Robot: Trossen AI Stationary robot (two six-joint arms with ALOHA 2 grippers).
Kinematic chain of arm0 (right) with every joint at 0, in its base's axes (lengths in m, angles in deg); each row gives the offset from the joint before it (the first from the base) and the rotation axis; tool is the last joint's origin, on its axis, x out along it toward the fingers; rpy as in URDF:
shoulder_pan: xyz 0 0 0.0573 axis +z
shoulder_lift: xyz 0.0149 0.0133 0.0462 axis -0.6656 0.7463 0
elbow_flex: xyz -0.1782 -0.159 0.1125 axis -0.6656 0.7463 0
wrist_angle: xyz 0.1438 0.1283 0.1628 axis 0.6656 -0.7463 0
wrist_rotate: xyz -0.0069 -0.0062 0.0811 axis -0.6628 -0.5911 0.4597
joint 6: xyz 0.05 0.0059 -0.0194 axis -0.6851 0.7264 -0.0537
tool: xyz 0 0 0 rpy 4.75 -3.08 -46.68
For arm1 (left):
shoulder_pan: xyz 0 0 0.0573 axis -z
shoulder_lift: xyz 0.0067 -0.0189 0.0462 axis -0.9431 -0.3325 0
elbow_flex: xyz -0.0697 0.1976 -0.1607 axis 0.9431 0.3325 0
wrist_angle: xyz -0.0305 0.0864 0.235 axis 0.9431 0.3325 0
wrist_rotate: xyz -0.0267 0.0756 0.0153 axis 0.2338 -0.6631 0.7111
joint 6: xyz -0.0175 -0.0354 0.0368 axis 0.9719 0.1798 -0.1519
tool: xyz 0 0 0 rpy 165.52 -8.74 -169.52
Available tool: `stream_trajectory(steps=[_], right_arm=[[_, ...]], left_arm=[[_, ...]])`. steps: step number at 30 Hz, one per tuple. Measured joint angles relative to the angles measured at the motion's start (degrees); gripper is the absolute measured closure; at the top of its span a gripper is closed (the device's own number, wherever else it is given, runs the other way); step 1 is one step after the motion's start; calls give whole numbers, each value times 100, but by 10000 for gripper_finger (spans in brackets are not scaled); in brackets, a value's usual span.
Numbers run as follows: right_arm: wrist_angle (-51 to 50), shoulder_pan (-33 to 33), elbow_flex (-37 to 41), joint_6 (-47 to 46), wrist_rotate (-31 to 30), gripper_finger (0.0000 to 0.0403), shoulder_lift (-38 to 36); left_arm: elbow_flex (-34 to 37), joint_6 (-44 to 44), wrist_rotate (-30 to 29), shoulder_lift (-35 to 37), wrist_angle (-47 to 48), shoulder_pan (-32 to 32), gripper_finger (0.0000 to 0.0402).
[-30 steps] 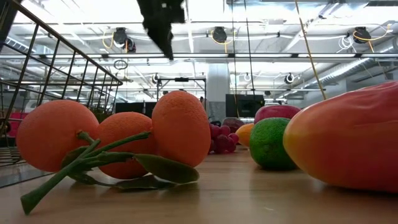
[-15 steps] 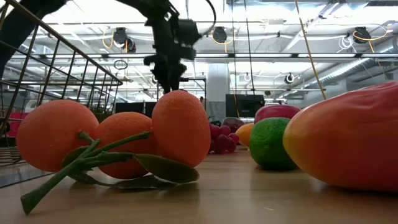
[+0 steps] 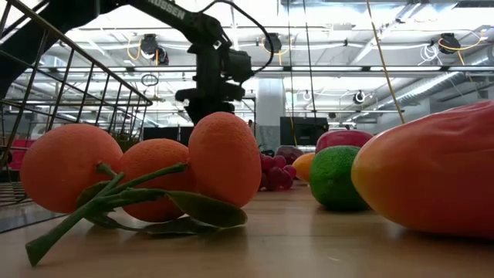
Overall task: Build produce basket
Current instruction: Put the green cucumber into the wire basket
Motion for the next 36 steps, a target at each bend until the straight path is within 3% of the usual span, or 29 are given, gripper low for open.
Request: stream_trajectory(steps=[9, 31, 36], right_arm=[[-23, -258, 0, 207, 19, 403, 2], [-1, -410, -2, 8, 41, 403, 2], [-1, -410, 0, 10, 41, 403, 2]], left_arm=[[517, -156, -116, 9, -230, -5, 181], [1645, -427, -243, 9, -1162, 35, 161], [1763, -506, -232, 9, -1313, 90, 187]])
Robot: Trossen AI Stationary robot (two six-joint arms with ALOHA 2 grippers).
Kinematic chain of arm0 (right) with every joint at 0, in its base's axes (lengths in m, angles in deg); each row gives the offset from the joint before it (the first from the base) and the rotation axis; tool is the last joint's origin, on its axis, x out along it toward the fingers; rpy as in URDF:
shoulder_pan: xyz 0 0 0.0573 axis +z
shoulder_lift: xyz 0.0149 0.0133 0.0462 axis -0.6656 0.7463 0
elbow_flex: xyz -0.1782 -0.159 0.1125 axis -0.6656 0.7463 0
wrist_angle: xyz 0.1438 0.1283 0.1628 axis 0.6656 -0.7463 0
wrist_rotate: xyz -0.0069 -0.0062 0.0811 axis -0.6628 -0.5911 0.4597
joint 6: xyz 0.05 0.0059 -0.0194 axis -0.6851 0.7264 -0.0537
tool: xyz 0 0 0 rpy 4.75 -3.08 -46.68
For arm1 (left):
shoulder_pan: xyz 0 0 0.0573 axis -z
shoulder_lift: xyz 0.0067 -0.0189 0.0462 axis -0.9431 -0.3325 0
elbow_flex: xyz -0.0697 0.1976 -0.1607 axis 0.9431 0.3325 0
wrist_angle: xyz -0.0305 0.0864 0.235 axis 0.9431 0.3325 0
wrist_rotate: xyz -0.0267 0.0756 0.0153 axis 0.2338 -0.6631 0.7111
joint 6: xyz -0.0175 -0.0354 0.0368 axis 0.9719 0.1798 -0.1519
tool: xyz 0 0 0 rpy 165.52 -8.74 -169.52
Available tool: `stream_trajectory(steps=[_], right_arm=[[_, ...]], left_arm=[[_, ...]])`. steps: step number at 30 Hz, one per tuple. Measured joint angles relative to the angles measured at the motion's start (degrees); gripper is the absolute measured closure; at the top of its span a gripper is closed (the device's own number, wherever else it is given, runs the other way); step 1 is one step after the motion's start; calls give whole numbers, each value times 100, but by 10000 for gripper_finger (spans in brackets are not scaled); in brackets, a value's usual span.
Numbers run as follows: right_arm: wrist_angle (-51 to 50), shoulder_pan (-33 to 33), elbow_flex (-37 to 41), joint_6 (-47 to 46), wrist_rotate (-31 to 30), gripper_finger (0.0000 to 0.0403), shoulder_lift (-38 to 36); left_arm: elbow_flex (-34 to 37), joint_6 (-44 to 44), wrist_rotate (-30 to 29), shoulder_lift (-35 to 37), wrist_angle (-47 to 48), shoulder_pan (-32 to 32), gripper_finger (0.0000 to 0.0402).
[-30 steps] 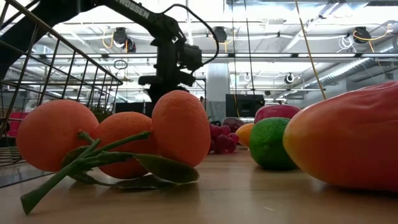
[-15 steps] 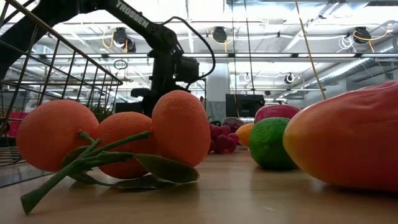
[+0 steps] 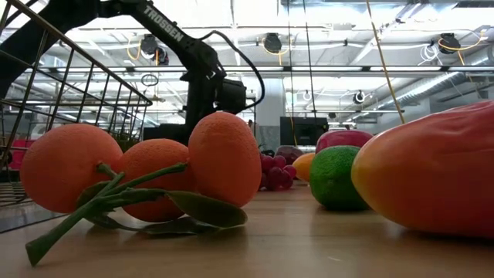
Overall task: Build produce basket
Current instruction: Put the green cucumber into the wire basket
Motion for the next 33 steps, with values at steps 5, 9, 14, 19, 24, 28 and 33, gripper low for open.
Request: stream_trajectory(steps=[5, 9, 14, 19, 24, 28, 33], right_arm=[[-2, 0, -2, 13, 0, 403, 0], [0, 0, -2, 15, 0, 403, 0], [-2, 0, -2, 20, 0, 403, 0], [-69, 0, -2, 157, 2, 403, 0], [-107, 0, -2, 212, 2, 403, 0], [-111, 0, -2, 212, 2, 403, -4], [-213, 0, -2, 212, 2, 403, -40]], left_arm=[[177, -110, 2, 0, -86, 36, 231], [186, -83, -17, 4, -85, 76, 264], [158, -44, -16, 44, -45, 167, 276], [-24, 139, -56, 48, 141, 278, 264], [-159, 255, -59, 52, 84, 348, 263], [-159, 248, -9, 52, -35, 355, 262], [-159, 432, -9, 52, -103, 349, 262]])
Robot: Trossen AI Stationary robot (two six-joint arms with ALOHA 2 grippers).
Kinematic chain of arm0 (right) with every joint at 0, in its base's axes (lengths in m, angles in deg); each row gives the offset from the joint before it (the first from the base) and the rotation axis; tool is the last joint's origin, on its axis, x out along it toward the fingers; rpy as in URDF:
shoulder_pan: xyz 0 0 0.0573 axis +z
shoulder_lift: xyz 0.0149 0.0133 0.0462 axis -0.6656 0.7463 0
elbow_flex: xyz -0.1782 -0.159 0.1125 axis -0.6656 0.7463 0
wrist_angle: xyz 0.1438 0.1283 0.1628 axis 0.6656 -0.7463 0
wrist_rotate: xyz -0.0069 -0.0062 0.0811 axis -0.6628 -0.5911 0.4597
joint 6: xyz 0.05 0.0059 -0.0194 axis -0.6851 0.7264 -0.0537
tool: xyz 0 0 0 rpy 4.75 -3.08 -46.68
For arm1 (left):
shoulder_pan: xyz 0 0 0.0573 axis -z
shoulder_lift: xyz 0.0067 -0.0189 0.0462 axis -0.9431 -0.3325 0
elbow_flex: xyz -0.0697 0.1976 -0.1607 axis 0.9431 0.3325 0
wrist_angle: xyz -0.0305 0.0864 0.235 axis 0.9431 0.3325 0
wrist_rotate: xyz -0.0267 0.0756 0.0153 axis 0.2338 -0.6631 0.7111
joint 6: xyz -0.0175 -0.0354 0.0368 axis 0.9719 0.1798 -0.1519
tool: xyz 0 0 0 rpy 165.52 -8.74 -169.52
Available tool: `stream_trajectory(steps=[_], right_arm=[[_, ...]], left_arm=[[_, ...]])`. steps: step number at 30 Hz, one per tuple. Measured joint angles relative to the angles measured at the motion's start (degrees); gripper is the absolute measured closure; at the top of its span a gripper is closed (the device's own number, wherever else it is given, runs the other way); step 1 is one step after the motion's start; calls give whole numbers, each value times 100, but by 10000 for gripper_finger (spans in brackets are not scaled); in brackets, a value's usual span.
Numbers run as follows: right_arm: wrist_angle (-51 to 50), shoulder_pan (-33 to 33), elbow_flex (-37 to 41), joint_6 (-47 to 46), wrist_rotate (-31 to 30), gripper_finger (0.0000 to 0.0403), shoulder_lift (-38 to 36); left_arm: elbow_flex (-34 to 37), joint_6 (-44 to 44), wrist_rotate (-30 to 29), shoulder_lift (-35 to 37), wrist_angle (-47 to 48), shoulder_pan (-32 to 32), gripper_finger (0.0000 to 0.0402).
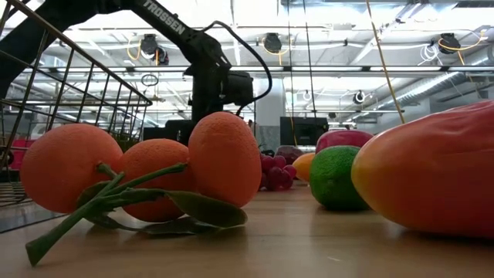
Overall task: Build produce basket
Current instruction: Put the green cucumber into the wire basket
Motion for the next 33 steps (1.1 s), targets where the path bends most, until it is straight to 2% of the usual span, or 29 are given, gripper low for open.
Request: stream_trajectory(steps=[8, 16, 28, 33], right_arm=[[-276, 0, 0, -7, 0, 403, -100], [-283, 0, 0, -4, 0, 403, -258], [-741, 0, -2, 0, 0, 403, -453], [-740, 0, -2, 0, 0, 403, -469]], left_arm=[[0, 460, 114, 0, -21, 2, 261], [0, 1575, 106, 170, 194, 2, 261], [-2, 2853, -56, 1816, 457, -2, 261], [-2, 4062, -133, 2549, 581, -2, 261]])
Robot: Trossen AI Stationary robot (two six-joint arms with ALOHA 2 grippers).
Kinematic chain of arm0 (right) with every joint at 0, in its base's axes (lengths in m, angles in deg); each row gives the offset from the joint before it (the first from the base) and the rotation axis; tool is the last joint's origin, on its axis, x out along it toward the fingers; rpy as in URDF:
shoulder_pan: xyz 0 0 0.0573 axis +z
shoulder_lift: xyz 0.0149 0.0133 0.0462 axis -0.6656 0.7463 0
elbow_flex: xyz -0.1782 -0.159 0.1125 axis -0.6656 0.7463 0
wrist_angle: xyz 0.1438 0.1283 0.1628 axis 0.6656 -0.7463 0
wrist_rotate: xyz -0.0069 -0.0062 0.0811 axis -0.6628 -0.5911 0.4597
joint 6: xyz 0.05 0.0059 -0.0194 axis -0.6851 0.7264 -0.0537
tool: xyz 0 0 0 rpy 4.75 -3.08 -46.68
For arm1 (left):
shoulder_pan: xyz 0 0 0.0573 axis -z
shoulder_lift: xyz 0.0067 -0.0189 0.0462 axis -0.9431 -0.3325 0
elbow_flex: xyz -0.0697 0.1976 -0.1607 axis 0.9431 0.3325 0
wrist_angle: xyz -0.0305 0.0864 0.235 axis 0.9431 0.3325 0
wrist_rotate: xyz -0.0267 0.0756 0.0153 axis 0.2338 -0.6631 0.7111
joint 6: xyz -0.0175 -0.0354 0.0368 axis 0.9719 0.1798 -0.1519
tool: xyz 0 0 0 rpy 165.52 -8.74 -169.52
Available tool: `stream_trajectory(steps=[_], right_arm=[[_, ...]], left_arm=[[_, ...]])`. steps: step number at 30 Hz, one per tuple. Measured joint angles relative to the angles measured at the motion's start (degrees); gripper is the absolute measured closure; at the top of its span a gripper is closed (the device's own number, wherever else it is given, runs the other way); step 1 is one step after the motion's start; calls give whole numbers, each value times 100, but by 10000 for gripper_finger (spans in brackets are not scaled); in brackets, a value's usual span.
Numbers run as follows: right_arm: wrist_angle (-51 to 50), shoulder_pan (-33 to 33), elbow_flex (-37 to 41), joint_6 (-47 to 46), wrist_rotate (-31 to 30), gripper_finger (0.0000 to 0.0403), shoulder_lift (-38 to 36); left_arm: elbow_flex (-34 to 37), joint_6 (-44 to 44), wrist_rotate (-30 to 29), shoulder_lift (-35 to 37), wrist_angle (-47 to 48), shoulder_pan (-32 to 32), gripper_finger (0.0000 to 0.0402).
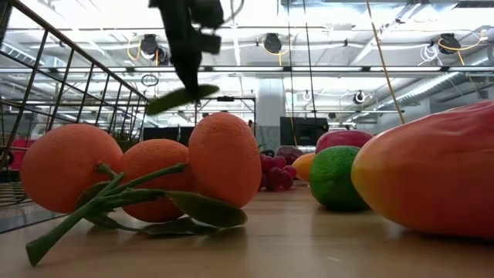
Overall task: Build produce basket
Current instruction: Put the green cucumber into the wire basket
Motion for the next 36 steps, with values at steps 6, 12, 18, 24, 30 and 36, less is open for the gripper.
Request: stream_trajectory(steps=[6, 12, 18, 24, 30, 36], right_arm=[[131, -2, -2, 860, 0, 403, 18], [90, -2, -2, 1213, 0, 403, 17], [91, -2, -2, 793, 341, 403, 15], [-61, 0, -2, -100, 1130, 403, 73], [-288, 13, 0, -1041, 1747, 403, 182], [-214, 16, 0, -1998, 2111, 403, 288]], left_arm=[[0, 2003, 146, 938, 47, 41, 261], [0, 4363, 258, 1898, -69, 240, 261], [-2, 5786, 258, 2651, -168, 427, 261], [-2, 6428, 292, 3118, -356, 614, 261], [-2, 6958, 829, 3516, -641, 725, 261], [-2, 7176, 1141, 3869, -673, 981, 261]])
